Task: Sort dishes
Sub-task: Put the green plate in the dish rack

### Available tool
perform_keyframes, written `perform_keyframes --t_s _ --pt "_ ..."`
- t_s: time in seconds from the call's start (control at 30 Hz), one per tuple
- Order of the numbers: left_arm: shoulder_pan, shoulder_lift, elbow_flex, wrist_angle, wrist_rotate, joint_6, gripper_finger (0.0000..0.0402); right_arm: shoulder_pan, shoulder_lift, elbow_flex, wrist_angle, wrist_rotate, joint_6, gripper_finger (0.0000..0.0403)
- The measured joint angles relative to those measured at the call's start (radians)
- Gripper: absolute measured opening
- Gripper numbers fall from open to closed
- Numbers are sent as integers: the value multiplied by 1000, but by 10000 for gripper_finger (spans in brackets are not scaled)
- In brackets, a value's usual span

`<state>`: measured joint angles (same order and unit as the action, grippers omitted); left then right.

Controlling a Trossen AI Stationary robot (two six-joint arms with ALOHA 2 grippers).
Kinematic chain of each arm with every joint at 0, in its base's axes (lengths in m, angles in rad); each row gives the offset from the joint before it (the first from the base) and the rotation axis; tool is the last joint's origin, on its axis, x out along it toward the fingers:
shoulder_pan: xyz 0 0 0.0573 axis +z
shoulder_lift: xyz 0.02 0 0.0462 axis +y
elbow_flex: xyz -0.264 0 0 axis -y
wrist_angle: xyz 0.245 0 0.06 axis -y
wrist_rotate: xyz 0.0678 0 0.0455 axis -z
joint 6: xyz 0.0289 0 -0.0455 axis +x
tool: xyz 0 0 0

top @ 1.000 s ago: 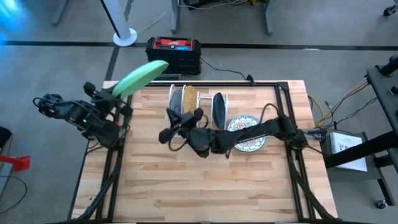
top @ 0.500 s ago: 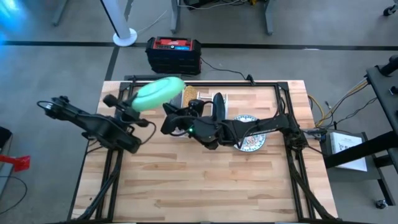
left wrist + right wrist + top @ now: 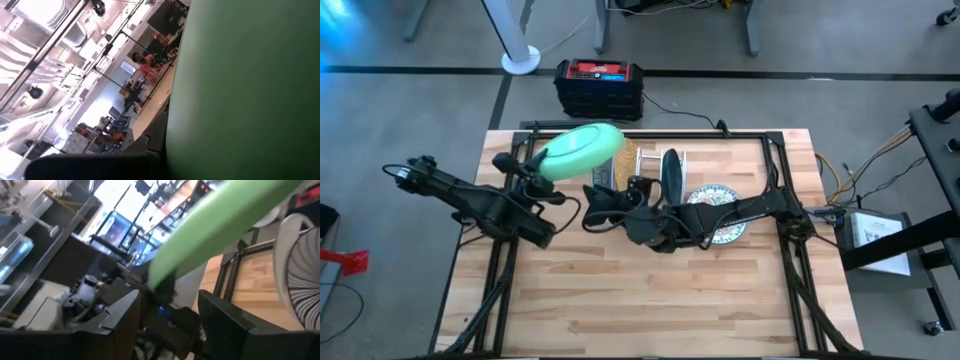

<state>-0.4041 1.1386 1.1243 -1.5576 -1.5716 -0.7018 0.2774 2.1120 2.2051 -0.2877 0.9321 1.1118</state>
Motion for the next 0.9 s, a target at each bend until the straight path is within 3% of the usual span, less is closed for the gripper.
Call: perform_keyframes --t_s 0.17,0.73,0.9 --pt "0 -7 34 2 0 17 39 7 0 0 9 107 3 195" --pt "-1 59 27 33 -1 3 39 -93 0 -2 36 52 42 195" --pt "-1 59 27 53 -2 2 39 -125 0 -3 32 17 -16 195"
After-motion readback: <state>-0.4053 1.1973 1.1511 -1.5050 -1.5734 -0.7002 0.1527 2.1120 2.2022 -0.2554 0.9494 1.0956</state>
